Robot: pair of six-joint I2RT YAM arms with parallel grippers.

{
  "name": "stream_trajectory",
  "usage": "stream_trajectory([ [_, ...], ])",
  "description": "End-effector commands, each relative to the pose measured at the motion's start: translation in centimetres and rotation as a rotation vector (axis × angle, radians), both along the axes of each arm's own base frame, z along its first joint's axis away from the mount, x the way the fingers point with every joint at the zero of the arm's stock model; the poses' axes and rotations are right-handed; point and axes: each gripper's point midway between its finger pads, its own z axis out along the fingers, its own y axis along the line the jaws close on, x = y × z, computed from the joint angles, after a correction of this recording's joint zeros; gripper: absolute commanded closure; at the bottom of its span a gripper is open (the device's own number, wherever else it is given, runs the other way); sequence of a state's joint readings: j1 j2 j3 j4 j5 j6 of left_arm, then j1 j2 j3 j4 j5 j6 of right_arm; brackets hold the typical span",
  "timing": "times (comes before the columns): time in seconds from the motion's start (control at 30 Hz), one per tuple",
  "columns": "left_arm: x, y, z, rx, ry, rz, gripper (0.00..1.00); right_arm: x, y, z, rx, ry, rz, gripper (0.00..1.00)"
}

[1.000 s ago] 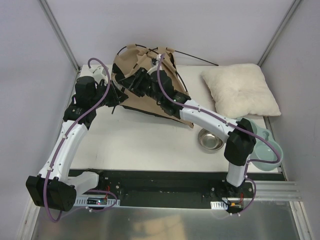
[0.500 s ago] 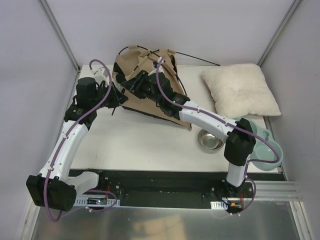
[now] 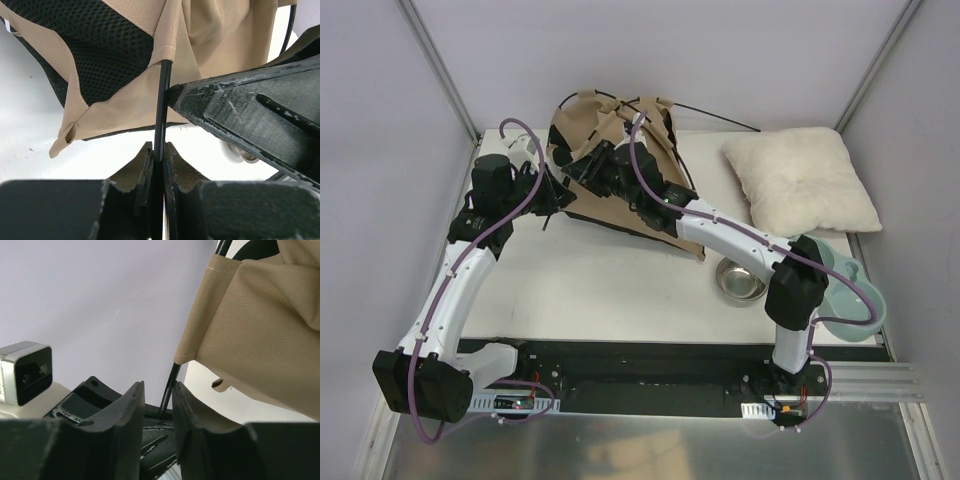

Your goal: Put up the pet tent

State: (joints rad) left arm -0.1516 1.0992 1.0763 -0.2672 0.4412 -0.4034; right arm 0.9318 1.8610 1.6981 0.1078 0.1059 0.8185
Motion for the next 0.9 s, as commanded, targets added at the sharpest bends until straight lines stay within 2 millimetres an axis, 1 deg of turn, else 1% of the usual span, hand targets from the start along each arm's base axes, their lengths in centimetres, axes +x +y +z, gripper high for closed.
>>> stream_trajectory([
  [0.0,-0.3,-0.9,1.8,-0.018,-0.073,-0.061,1.00,0.3,0.7,2.7,0.053,-0.030,0.015,0.72],
  [0.07,-0.6,-1.1,2.0,-0.021,-0.079,-0.073,1.00,0.5,0.8,2.4,0.056,-0.010,0.020,0.75],
  [0.13,-0.7,-1.1,2.1,-0.020,-0.084,-0.077,1.00,0.6,1.0,2.3,0.067,0.008,0.034,0.75],
  [0.17,-0.8,-1.1,1.9,-0.018,-0.081,-0.080,1.00,0.7,1.0,2.1,0.070,0.015,0.038,0.74],
  [0.27,-1.1,-1.1,1.7,-0.012,-0.081,-0.091,1.00,0.6,1.2,2.4,0.080,0.007,0.057,0.68],
  [0.3,-1.2,-1.1,1.8,-0.011,-0.084,-0.098,1.00,0.7,1.3,2.3,0.082,0.013,0.062,0.68],
  [0.33,-1.3,-1.2,1.7,-0.009,-0.085,-0.104,1.00,0.7,1.4,2.3,0.085,0.016,0.061,0.72],
  [0.37,-1.4,-1.2,1.7,-0.008,-0.086,-0.111,0.99,1.0,1.3,2.1,0.086,0.022,0.057,0.84],
  [0.4,-1.5,-1.3,1.8,-0.007,-0.088,-0.117,0.96,0.4,1.4,2.2,0.092,0.028,0.090,0.93],
  [0.43,-1.6,-1.2,1.6,-0.004,-0.083,-0.116,0.90,0.4,1.2,2.1,0.094,0.031,0.090,1.00],
  [0.5,-1.7,-1.0,1.4,0.005,-0.075,-0.109,0.72,0.2,0.6,2.5,0.097,0.024,0.094,1.00],
  [0.53,-1.9,-0.9,1.4,0.011,-0.076,-0.105,0.60,0.2,0.3,2.3,0.091,0.025,0.099,1.00],
  [0.6,-2.3,-0.8,1.2,0.021,-0.073,-0.107,0.49,0.1,-0.7,2.7,0.100,0.020,0.122,1.00],
  [0.67,-3.0,-0.6,1.2,0.032,-0.078,-0.114,0.42,-0.1,-1.8,2.7,0.105,0.027,0.157,1.00],
  [0.7,-3.3,-0.6,1.0,0.036,-0.074,-0.121,0.40,0.0,-2.2,2.6,0.107,0.035,0.173,1.00],
  [0.8,-4.5,-0.8,0.9,0.029,-0.071,-0.150,0.34,-0.4,-3.4,2.7,0.118,0.053,0.239,1.00],
  [0.87,-5.5,-1.3,0.5,0.004,-0.048,-0.189,0.33,-0.7,-4.1,3.0,0.132,0.049,0.266,1.00],
])
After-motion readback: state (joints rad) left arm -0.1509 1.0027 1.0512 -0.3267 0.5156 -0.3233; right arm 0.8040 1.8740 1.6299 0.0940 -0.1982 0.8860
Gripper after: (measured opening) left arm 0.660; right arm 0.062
